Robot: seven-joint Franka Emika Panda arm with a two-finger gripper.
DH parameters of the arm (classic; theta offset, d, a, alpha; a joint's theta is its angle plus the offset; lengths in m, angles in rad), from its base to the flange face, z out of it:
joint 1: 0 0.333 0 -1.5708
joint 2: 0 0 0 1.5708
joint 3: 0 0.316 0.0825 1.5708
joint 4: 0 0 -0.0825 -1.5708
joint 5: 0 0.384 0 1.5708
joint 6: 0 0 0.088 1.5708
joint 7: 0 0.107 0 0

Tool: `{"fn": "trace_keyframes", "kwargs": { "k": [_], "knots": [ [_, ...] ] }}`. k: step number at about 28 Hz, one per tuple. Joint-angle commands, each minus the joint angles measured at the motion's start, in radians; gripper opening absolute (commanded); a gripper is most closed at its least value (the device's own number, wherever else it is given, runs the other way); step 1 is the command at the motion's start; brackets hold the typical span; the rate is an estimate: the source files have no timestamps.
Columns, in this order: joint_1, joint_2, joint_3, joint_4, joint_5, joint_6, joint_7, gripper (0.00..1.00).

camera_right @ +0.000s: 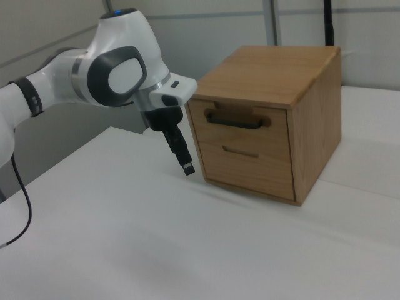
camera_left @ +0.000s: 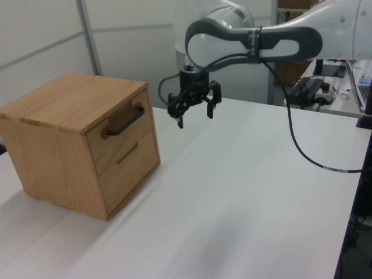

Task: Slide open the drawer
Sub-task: 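Move the gripper toward the black handle of the upper drawer, then lower the gripper onto the black handle and close on it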

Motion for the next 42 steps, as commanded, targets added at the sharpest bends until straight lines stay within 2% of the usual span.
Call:
{"fn": "trace_keyframes", "kwargs": {
  "k": [1,4,9,11,13,20,23,28,31,32,35,42],
  "knots": [
    [0.001,-0.013,0.019,-0.013,0.016,0.035,0.258,1.0],
    [-0.005,-0.019,0.017,-0.004,0.019,0.05,0.367,1.0],
    [-0.008,-0.016,0.008,0.002,0.061,0.113,0.433,1.0],
    [-0.008,-0.007,0.009,0.0,0.048,0.117,0.423,1.0],
    [-0.008,0.0,0.009,-0.006,0.056,0.13,0.414,1.0],
    [-0.007,0.06,0.016,-0.003,0.062,0.278,0.43,1.0],
    [-0.01,0.102,0.016,0.017,0.059,0.343,0.469,0.99],
    [-0.013,0.172,0.012,0.048,0.054,0.467,0.509,0.88],
    [-0.016,0.209,0.009,0.097,0.048,0.493,0.571,0.88],
    [-0.022,0.232,0.009,0.133,0.048,0.495,0.608,0.88],
    [-0.022,0.247,0.009,0.158,0.048,0.519,0.647,0.88],
    [-0.027,0.258,0.015,0.161,0.054,0.602,0.697,0.88]
  ]
}}
